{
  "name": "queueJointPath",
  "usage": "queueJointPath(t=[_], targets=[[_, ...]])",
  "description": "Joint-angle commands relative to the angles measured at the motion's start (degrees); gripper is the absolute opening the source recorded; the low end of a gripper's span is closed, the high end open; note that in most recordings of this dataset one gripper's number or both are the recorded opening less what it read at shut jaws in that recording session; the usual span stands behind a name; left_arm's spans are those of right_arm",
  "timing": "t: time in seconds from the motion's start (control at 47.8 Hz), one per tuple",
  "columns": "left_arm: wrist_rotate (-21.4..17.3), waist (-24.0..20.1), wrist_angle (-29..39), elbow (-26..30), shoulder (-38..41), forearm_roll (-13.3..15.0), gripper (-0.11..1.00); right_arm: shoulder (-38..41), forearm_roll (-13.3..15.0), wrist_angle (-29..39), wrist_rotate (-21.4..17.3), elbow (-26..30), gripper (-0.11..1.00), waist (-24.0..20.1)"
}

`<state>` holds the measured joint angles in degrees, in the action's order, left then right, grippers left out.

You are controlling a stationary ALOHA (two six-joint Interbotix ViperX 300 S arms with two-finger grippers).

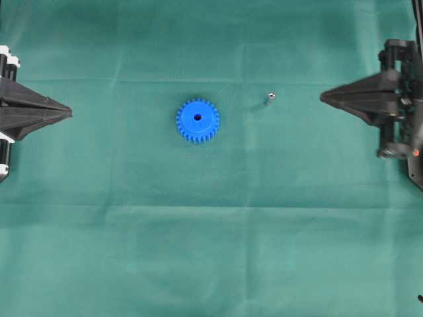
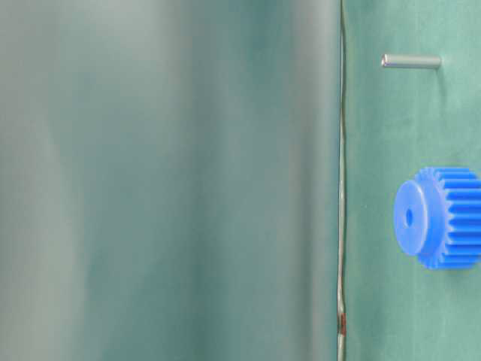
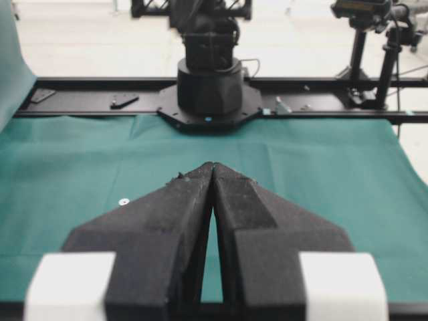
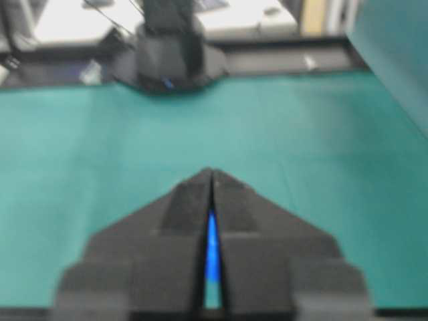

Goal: Insert the shaft placed at a random location into the center hole of the medium gear at another random location.
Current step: 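Move the right gripper open toward the silver shaft, then lower the right gripper around the silver shaft and close on it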

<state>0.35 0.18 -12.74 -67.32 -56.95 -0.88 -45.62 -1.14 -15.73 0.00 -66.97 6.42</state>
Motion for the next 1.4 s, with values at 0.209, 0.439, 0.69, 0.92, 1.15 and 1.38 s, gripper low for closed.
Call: queueJointPath(t=[0.209, 0.439, 0.69, 0.92, 1.15, 1.38], targets=[[0.0, 0.09, 0.18, 1.49, 0.53, -0.09, 0.0, 14.15, -0.44, -3.78, 0.35, 1.76, 0.82, 5.89], [0.0, 0.09, 0.26, 1.41, 0.44, -0.18, 0.0, 26.89, -1.05, -9.32, 0.35, 2.46, 0.88, 9.05], [0.0, 0.0, 1.32, 1.49, 0.44, -0.18, 0.0, 36.47, -2.11, -13.45, 0.35, 4.04, 0.89, 9.4], [0.0, 0.0, 1.41, 1.49, 0.35, -0.18, 0.0, 42.19, -3.34, -15.73, 0.35, 4.66, 0.88, 9.93], [0.0, 0.0, 1.93, 1.49, 0.26, -0.18, 0.0, 44.56, -3.6, -16.61, 0.35, 4.75, 0.87, 10.02], [0.0, 0.0, 2.11, 1.49, 0.26, -0.18, 0.0, 44.56, -3.69, -16.61, 0.53, 4.66, 0.78, 10.02]])
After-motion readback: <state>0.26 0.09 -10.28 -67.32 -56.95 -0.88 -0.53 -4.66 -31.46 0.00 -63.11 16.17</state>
